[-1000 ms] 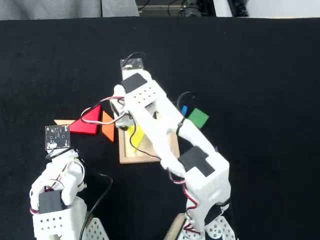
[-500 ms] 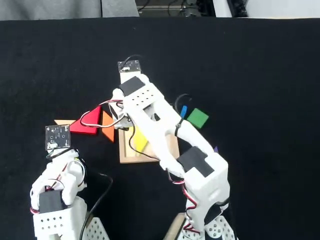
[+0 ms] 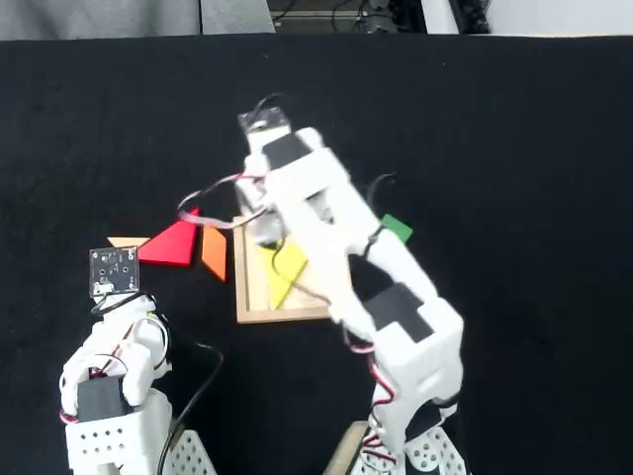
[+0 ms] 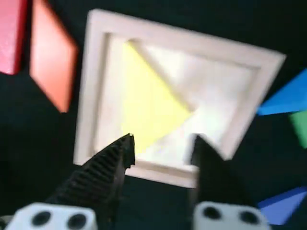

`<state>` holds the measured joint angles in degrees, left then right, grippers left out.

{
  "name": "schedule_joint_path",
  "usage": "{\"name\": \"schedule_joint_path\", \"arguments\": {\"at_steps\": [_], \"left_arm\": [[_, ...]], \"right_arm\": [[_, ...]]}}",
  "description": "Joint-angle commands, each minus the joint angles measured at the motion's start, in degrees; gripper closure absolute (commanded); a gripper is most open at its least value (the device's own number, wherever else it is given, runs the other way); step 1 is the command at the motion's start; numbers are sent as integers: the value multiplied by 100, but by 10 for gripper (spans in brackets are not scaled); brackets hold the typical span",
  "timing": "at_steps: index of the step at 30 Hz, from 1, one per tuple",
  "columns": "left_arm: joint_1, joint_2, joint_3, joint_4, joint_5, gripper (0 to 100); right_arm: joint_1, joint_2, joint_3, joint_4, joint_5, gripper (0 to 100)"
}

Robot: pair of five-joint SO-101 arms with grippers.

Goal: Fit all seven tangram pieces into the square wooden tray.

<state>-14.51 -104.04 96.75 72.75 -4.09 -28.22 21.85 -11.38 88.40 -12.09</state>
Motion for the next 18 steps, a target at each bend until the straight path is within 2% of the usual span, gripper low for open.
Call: {"name": "schedule_joint_path", "arguments": {"at_steps": [1, 5, 12, 18], "left_arm": [[-75, -18, 66, 0, 0, 970], [-75, -18, 66, 0, 0, 970], [-75, -18, 66, 0, 0, 970], [-75, -18, 66, 0, 0, 970]], "right_arm": [[431, 48, -84, -316, 422, 964], [545, 391, 259, -695, 352, 986], [571, 514, 338, -633, 352, 988], [923, 514, 338, -624, 352, 988]]}}
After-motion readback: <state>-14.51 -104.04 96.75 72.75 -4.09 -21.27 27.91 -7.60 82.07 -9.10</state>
